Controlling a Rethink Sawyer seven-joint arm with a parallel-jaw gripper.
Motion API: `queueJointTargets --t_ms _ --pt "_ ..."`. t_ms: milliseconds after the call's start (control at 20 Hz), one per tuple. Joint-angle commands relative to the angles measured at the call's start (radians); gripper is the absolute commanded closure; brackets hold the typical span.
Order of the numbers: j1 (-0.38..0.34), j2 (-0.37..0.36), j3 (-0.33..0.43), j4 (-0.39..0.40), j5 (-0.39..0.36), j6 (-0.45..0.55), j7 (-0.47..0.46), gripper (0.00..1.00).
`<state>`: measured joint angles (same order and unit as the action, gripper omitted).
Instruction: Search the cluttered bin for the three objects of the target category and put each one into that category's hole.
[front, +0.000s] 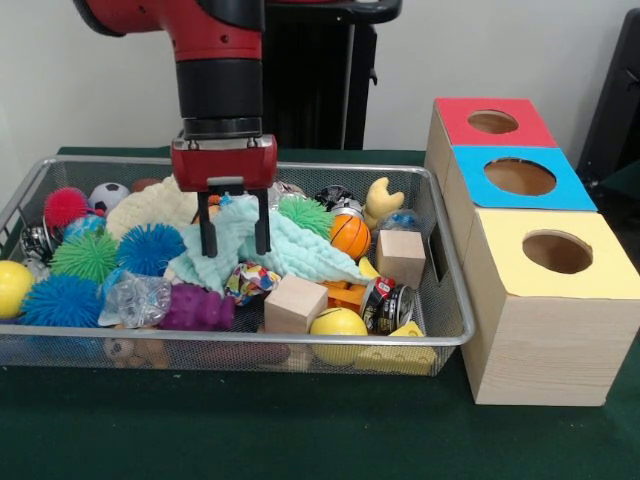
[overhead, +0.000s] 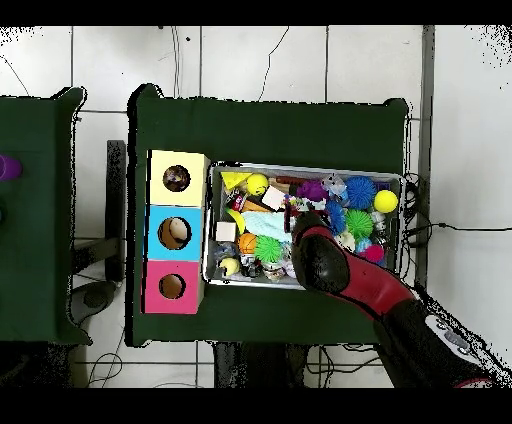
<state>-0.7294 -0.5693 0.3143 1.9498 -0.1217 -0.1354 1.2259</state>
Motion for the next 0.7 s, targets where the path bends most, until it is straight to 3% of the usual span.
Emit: queueJointTargets --t_ms 50,700 --pt "0.019 0.075 0.047 -0.095 -0.040 -0.080 0.193 0.00" --pt "0.128 0.049 -0.025 -0.060 0.034 -0.147 0.250 0.00"
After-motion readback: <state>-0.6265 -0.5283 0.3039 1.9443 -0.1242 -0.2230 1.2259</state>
